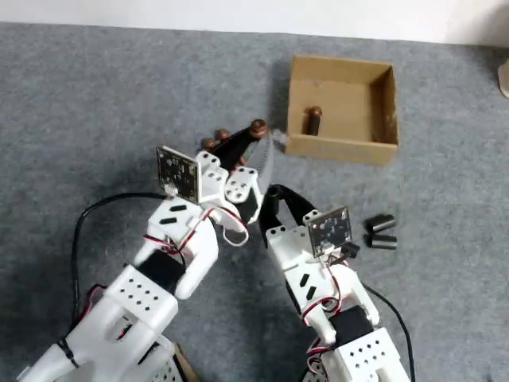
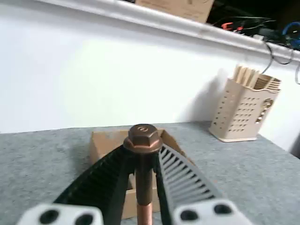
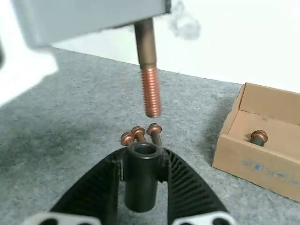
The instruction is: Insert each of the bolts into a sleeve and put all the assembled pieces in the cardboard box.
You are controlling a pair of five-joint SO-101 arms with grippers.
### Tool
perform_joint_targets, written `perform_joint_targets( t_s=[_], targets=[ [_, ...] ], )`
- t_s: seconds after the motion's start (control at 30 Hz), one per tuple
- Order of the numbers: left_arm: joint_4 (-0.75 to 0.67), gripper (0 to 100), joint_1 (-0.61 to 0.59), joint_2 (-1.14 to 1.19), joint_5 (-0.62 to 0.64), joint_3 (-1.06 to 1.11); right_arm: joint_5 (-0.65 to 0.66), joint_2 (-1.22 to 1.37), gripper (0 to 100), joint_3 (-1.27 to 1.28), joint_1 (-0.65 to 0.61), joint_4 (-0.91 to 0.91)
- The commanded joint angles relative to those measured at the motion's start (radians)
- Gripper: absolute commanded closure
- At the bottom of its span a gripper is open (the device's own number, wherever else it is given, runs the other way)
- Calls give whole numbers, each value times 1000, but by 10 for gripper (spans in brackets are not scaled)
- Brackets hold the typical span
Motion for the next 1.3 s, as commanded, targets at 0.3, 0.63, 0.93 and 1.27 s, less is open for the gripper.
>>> perform_joint_targets(
  t_s=[0.3, 0.63, 0.93, 1.27],
  targets=[
    [35, 996, 51, -137, -2, 61, 12, -21, 994, 147, -12, -1],
    [160, 996, 50, -193, 150, 62, 12, -21, 994, 147, -8, -4],
    [221, 996, 41, -136, 92, 70, 8, -21, 994, 142, -7, -5],
    [193, 996, 50, -44, -35, 73, 8, -22, 994, 142, -7, -10]
  ],
)
